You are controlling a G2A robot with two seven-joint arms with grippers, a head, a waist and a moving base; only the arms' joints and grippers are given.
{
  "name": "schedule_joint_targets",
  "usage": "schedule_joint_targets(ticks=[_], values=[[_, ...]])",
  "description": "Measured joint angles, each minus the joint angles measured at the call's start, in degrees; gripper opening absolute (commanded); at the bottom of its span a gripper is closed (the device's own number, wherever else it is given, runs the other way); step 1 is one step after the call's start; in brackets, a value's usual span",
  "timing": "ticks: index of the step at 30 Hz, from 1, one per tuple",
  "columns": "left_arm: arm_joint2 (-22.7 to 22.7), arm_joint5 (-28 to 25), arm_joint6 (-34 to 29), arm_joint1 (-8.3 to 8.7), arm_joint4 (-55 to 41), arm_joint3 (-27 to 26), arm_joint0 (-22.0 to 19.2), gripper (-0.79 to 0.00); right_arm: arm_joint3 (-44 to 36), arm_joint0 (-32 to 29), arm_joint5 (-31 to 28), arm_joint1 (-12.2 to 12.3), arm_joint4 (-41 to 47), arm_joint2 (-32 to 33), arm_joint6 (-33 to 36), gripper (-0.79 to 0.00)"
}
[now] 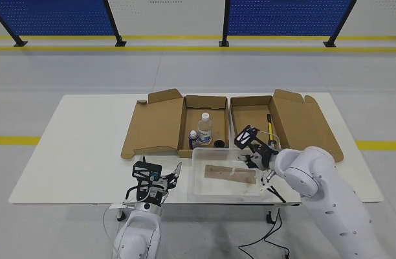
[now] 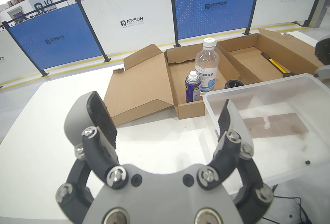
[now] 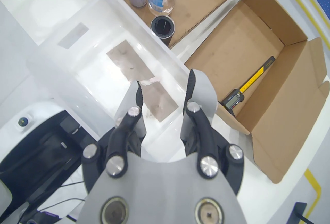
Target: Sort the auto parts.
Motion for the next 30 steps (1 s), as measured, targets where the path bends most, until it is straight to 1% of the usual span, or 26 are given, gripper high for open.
schedule_joint_targets(ticks=[8,9,10,11,15,20,21,23,26,30], values=[[0.0,0.0,0.0,0.0,0.0,0.0,0.0,0.0,2.09,1.32,0.51,-0.62,-0.48,-3.98,0.66,-0.406],[0.0,0.0,0.0,0.0,0.0,0.0,0.0,0.0,2.28,1.3,0.63,-0.66,-0.46,-4.18,0.62,-0.4],[0.0,0.0,0.0,0.0,0.0,0.0,0.0,0.0,2.47,1.22,0.78,-0.7,-0.25,-4.31,0.45,-0.372],[0.0,0.0,0.0,0.0,0.0,0.0,0.0,0.0,2.69,1.1,0.9,-0.73,-0.01,-4.44,0.15,-0.363],[0.0,0.0,0.0,0.0,0.0,0.0,0.0,0.0,2.82,0.76,1.03,-0.75,-0.28,-4.72,-0.42,-0.391],[0.0,0.0,0.0,0.0,0.0,0.0,0.0,0.0,3.05,-0.04,0.67,-0.64,-0.35,-4.5,-0.83,-0.372],[0.0,0.0,0.0,0.0,0.0,0.0,0.0,0.0,3.06,-0.16,0.51,-0.6,-0.35,-4.37,-0.82,-0.357],[0.0,0.0,0.0,0.0,0.0,0.0,0.0,0.0,2.9,-0.37,0.15,-0.49,-0.45,-4.03,-0.77,-0.357],[0.0,0.0,0.0,0.0,0.0,0.0,0.0,0.0,2.83,-0.62,-0.44,-0.39,-0.36,-3.69,-1.13,-0.388],[0.0,0.0,0.0,0.0,0.0,0.0,0.0,0.0,3.37,-0.47,-1.37,-0.34,-0.04,-3.66,-1.09,-0.397]])
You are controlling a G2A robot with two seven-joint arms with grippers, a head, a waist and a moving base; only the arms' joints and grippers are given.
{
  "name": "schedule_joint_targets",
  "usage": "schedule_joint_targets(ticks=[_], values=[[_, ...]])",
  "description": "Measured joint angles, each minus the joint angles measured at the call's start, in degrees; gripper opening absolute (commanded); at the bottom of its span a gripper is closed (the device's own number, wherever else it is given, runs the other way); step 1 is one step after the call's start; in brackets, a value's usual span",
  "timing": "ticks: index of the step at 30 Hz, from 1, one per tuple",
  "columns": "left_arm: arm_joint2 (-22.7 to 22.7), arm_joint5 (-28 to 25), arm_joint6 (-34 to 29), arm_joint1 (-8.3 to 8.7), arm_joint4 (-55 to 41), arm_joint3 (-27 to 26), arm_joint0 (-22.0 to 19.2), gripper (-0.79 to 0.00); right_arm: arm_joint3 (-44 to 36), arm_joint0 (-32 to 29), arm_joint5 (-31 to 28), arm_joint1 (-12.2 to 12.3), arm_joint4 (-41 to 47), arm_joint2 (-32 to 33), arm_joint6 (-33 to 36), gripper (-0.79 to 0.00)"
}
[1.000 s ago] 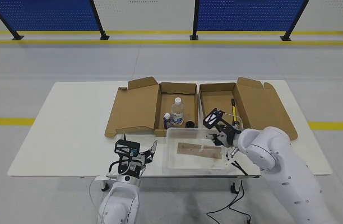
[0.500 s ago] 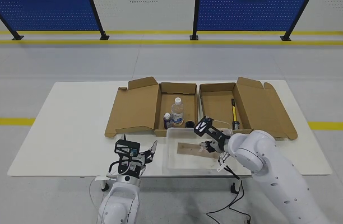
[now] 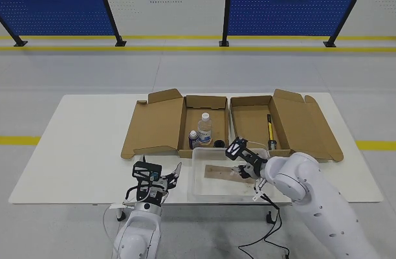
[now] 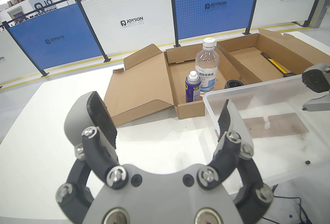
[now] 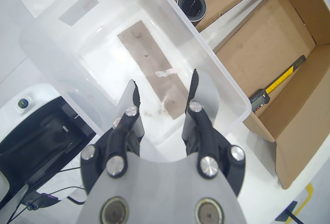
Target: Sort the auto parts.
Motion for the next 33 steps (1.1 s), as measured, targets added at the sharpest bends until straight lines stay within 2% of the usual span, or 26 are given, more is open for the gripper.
schedule_joint_targets(ticks=[6,10,13,17,19,20,22,23,27,28,31,33], values=[[0.0,0.0,0.0,0.0,0.0,0.0,0.0,0.0,0.88,1.4,-0.91,-0.11,2.45,0.2,-0.23,-0.413],[0.0,0.0,0.0,0.0,0.0,0.0,0.0,0.0,1.16,1.57,0.27,-0.18,4.88,1.48,-2.96,-0.403],[0.0,0.0,0.0,0.0,0.0,0.0,0.0,0.0,1.69,1.06,1.45,-0.13,7.0,3.26,-6.52,-0.409],[0.0,0.0,0.0,0.0,0.0,0.0,0.0,0.0,1.91,-1.47,4.46,-0.03,10.63,7.34,-15.81,-0.397],[0.0,0.0,0.0,0.0,0.0,0.0,0.0,0.0,1.39,-3.42,6.34,0.06,11.22,9.35,-20.34,-0.425],[0.0,0.0,0.0,0.0,0.0,0.0,0.0,0.0,0.93,-4.99,7.72,0.07,12.22,10.74,-23.62,-0.465],[0.0,0.0,0.0,0.0,0.0,0.0,0.0,0.0,0.58,-7.52,9.53,0.08,14.27,12.96,-28.78,-0.425],[0.0,0.0,0.0,0.0,0.0,0.0,0.0,0.0,0.45,-9.17,10.34,0.06,15.68,14.34,-32.04,-0.363],[0.0,0.0,0.0,0.0,0.0,0.0,0.0,0.0,0.82,-14.05,11.21,-0.15,21.99,18.38,-42.55,-0.314],[0.0,0.0,0.0,0.0,0.0,0.0,0.0,0.0,0.94,-14.96,11.02,-0.18,23.1,19.12,-44.41,-0.215],[0.0,0.0,0.0,0.0,0.0,0.0,0.0,0.0,1.12,-17.08,10.54,-0.19,25.31,21.12,-47.82,0.0],[0.0,0.0,0.0,0.0,0.0,0.0,0.0,0.0,0.7,-17.94,10.45,-0.11,25.44,22.2,-48.03,0.0]])
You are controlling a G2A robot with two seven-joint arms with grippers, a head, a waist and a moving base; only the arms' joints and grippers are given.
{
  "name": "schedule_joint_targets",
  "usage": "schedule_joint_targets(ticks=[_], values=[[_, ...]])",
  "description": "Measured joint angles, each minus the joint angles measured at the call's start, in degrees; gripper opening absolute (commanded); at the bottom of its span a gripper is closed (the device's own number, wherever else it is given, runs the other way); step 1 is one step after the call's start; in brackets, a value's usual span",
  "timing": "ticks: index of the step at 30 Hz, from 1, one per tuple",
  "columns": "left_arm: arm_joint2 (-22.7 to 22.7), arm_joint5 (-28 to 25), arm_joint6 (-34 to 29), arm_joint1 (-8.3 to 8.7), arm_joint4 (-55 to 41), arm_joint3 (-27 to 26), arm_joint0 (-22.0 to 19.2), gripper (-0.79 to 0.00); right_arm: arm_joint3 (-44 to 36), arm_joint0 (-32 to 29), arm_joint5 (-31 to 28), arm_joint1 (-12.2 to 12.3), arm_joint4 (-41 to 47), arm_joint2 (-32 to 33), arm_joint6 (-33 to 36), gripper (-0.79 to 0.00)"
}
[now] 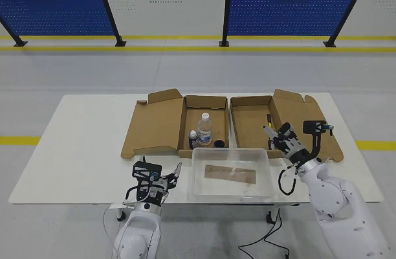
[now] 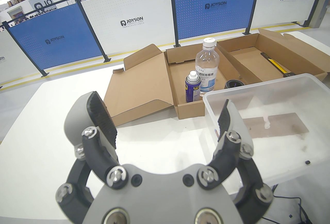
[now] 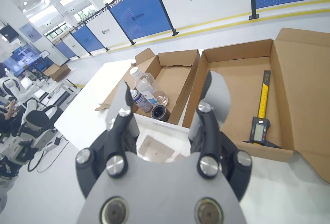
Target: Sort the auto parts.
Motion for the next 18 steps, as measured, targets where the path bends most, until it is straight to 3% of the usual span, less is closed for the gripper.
schedule_joint_targets(ticks=[1,2,7,18], values=[[0.0,0.0,0.0,0.0,0.0,0.0,0.0,0.0,-0.16,-0.17,-0.3,0.03,0.28,0.43,0.15,0.0],[0.0,0.0,0.0,0.0,0.0,0.0,0.0,-0.001,-0.24,-0.23,-0.69,0.07,0.66,0.84,0.31,-0.086],[0.0,0.0,0.0,0.0,0.0,0.0,0.0,0.0,-0.23,-0.2,-0.81,0.07,0.79,0.91,0.36,-0.004],[0.0,0.0,0.0,0.0,0.0,0.0,0.0,0.0,-0.22,-0.2,-0.8,0.07,0.78,0.91,0.35,-0.001]])
